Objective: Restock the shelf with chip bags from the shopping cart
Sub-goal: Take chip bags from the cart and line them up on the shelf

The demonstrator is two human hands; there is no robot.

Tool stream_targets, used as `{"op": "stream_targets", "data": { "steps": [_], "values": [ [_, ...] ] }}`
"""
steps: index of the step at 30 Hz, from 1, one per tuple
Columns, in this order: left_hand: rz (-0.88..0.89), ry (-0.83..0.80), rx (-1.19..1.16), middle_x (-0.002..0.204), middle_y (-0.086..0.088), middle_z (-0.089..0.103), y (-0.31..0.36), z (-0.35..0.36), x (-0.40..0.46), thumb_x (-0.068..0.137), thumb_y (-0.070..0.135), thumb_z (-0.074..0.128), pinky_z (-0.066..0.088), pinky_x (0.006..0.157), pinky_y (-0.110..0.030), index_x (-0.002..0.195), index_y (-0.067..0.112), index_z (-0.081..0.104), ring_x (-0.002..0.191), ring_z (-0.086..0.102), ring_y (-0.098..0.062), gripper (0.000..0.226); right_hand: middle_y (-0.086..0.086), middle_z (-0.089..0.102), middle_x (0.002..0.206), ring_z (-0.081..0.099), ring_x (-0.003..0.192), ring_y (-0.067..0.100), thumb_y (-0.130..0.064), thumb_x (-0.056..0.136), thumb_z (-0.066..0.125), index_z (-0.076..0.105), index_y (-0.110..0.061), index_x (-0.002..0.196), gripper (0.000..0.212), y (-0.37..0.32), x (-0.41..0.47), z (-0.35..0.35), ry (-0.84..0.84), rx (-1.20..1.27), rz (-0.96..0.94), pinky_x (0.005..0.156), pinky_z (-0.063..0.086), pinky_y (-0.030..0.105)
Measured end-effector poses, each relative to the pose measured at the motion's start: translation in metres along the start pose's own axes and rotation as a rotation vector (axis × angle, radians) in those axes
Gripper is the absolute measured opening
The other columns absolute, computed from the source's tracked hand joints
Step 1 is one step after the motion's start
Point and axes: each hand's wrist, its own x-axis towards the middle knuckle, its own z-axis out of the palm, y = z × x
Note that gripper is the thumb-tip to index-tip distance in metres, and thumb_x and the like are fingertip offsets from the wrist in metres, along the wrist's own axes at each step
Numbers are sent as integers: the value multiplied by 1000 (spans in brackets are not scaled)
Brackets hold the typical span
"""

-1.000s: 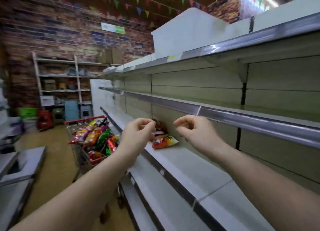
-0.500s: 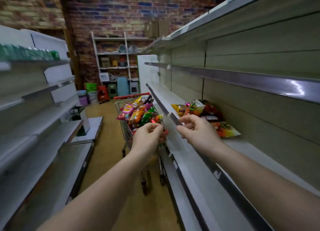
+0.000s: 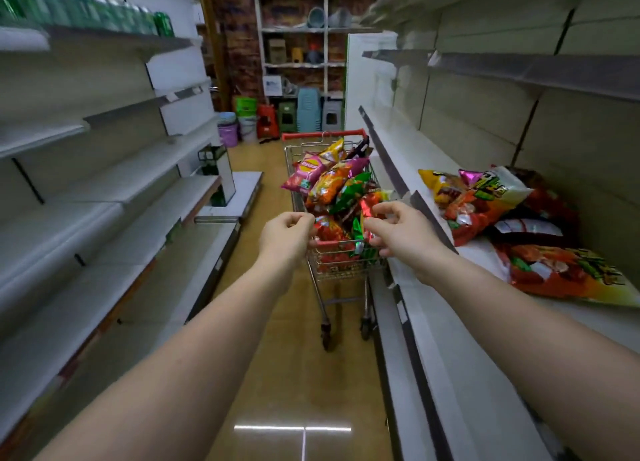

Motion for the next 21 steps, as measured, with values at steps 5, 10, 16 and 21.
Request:
{"op": "stream_targets", "data": {
  "steps": [5, 10, 16, 21],
  "values": [
    [-34, 26, -4, 85, 5, 64, -31, -10, 105, 96, 28, 51, 45, 63, -24, 93, 23, 60, 77, 61, -12, 11, 3, 58, 103, 62, 92, 20, -29, 91, 58, 42, -16, 135, 48, 15, 97, 52, -21, 43, 80, 83, 55, 38],
    [-88, -6, -23, 85, 5, 64, -45, -9, 216, 95, 29, 52, 47, 62, -22, 83, 27, 56, 75, 61, -10, 13, 5, 59, 109, 63, 92, 19, -29, 92, 56, 41, -15, 137, 49, 17, 203, 96, -10, 67, 170, 79, 55, 35],
    [-145, -71, 2, 88, 4, 62, -53, 11, 321, 96, 29, 50, 45, 61, -22, 102, 18, 57, 78, 60, -10, 14, 4, 58, 106, 63, 95, 22, -29, 92, 55, 40, -14, 137, 49, 32, 299, 117, 17, 82, 275, 85, 55, 39],
    [-196, -128, 42, 89, 3, 63, -76, 43, 393, 96, 31, 51, 44, 61, -22, 103, 16, 60, 86, 62, -14, 18, 10, 54, 126, 60, 100, 23, -29, 93, 54, 38, -12, 139, 52, 67, 374, 118, 28, 80, 359, 86, 53, 39]
  ]
}}
